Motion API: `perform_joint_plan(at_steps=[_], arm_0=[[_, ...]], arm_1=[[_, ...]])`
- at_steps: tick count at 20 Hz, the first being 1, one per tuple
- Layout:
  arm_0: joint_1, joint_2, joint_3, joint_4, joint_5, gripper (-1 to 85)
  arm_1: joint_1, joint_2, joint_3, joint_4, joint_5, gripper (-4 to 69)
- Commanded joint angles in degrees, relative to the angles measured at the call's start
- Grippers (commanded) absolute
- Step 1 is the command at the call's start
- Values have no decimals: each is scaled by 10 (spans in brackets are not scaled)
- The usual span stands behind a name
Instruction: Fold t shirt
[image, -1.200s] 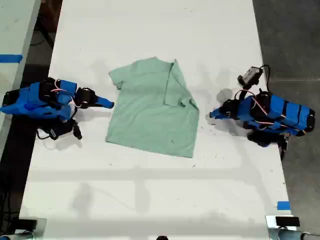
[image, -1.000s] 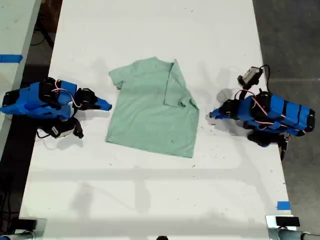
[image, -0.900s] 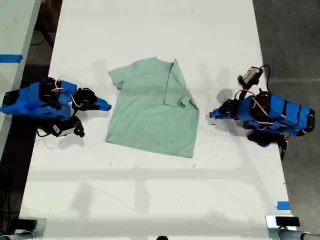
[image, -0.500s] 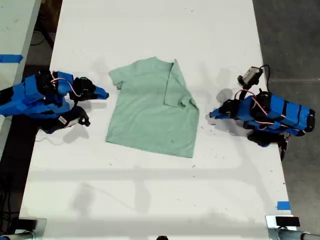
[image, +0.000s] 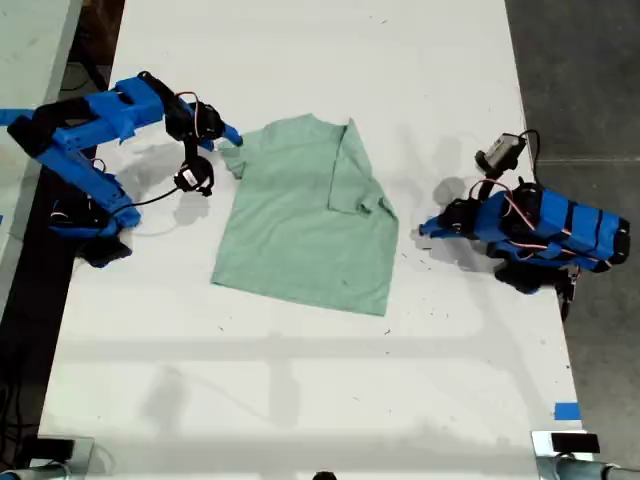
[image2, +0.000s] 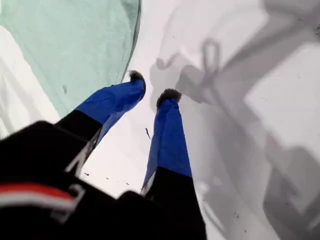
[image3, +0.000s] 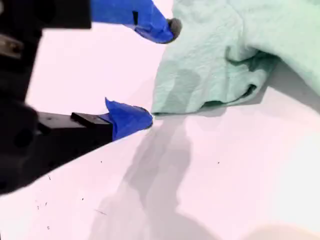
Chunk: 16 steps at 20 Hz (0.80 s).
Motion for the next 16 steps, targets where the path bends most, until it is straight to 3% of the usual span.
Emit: perform_joint_plan(at_steps=[1, 3, 4, 7, 10, 16], arm_0=[[-18, -60, -56, -22, 7, 239], [-16, -134, -89, -31, 7, 225], [-15, -168, -105, -26, 3, 4], [1, -99, -127, 24, -33, -2], [109, -54, -291, 142, -88, -3], [363, -256, -589, 139, -173, -2]], arm_1=[[6, 5, 23, 1, 4, 88], [6, 5, 23, 1, 4, 88], [6, 5, 23, 1, 4, 88], [6, 5, 23, 1, 4, 88], [6, 5, 23, 1, 4, 89], [6, 5, 23, 1, 4, 89]])
